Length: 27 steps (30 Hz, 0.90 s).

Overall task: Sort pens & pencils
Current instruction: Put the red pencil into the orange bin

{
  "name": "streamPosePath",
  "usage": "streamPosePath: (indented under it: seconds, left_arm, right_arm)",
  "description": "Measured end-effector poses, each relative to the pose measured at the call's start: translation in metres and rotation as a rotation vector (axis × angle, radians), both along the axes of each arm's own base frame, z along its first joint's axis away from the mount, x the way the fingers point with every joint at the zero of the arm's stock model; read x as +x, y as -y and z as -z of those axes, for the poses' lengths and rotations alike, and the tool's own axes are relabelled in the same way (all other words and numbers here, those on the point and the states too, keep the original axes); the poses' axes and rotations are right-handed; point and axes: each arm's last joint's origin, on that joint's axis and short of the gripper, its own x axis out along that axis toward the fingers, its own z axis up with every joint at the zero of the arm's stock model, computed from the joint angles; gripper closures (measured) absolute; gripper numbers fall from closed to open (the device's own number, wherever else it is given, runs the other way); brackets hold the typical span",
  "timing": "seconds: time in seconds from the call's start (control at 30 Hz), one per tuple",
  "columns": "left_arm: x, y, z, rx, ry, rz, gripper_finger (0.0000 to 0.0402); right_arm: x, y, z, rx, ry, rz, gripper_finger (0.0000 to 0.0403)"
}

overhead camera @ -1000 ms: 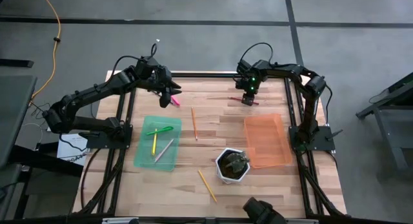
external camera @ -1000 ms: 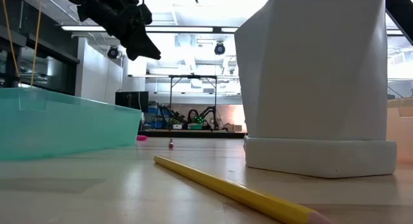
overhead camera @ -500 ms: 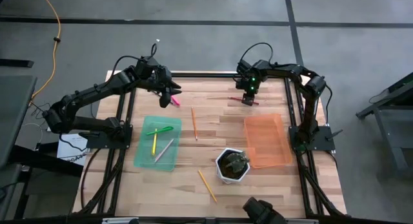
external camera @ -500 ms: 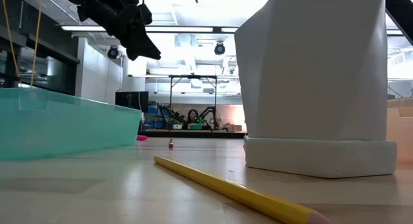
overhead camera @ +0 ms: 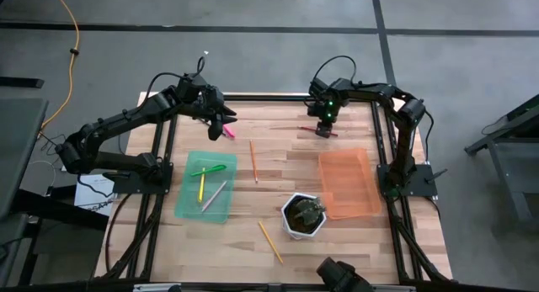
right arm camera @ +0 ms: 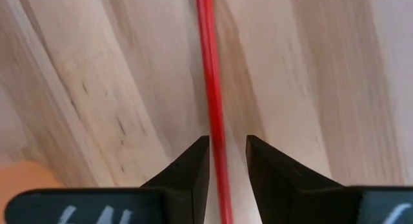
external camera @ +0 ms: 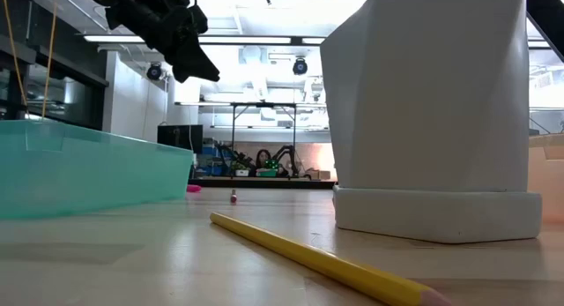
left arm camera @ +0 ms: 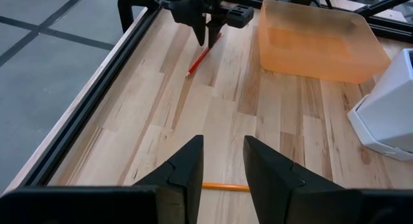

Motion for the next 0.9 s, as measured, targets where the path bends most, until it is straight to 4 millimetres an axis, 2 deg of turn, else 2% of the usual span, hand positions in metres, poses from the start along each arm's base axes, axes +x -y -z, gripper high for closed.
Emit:
streamPosePath:
  seconds: [0.67, 0.9]
  left_arm:
    - [0.0, 0.0, 0.0001, 0.004, -0.001, 0.003, 0.0305]
    - [0.0, 0.0, 0.0001, 0.005, -0.002, 0.004, 0.0305]
  right_arm:
    - [0.0008, -0.009, 0.0073, 0.029, -0.011, 0.004, 0.0309]
    - [0.0006, -0.0092, 0.0081, -0.01, -0.042, 0.003, 0.0309]
